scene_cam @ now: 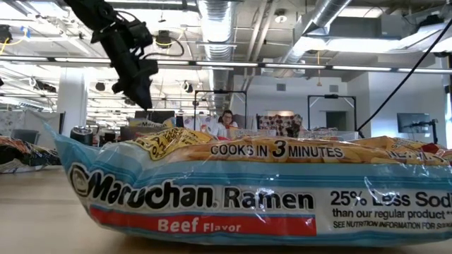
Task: Sort Maruchan noodles
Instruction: Put the red noodle pack into the left transparent bin
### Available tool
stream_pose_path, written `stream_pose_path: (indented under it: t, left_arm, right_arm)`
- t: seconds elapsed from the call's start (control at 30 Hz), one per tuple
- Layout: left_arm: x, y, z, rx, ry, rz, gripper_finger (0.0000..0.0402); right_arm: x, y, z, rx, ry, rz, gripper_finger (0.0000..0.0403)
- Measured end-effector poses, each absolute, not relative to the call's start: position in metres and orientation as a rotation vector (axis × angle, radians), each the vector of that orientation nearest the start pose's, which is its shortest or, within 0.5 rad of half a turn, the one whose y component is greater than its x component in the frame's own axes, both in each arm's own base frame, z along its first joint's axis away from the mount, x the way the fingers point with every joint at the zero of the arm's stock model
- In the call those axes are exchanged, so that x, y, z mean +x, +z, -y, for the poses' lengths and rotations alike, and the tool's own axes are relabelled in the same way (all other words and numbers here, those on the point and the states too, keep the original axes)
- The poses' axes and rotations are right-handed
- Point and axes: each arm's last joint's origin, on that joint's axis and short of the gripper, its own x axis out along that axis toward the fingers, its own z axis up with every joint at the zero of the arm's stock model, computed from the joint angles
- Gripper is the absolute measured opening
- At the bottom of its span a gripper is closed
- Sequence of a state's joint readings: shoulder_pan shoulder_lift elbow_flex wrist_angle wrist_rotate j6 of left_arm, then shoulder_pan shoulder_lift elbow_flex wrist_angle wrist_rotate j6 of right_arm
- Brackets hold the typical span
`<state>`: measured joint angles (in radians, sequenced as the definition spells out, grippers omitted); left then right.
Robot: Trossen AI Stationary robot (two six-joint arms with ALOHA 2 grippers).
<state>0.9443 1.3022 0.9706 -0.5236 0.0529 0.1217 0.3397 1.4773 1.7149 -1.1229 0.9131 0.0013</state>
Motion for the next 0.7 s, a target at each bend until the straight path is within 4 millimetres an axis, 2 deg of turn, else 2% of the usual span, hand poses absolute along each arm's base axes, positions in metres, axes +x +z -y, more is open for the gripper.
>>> stream_pose_path:
  t: [0.13, 0.27, 0.4, 0.7]
  left_arm:
    - [0.159, 0.283, -0.213, -0.339, 0.727, -0.779, 0.0123]
    - [0.162, 0.297, -0.209, -0.449, 0.63, -0.736, 0.0123]
    - [0.171, 0.3, -0.194, -0.504, 0.478, -0.746, 0.0123]
    - [0.201, 0.299, -0.155, -0.422, 0.295, -0.822, 0.0123]
  right_arm:
    - [0.265, 0.416, -0.07, -0.525, -0.535, -0.726, 0.0127]
    - [0.265, 0.415, -0.07, -0.484, -0.527, -0.725, 0.0133]
    - [0.262, 0.411, -0.069, -0.373, -0.511, -0.759, 0.0154]
    - [0.248, 0.398, -0.058, -0.024, -0.536, -0.946, 0.0224]
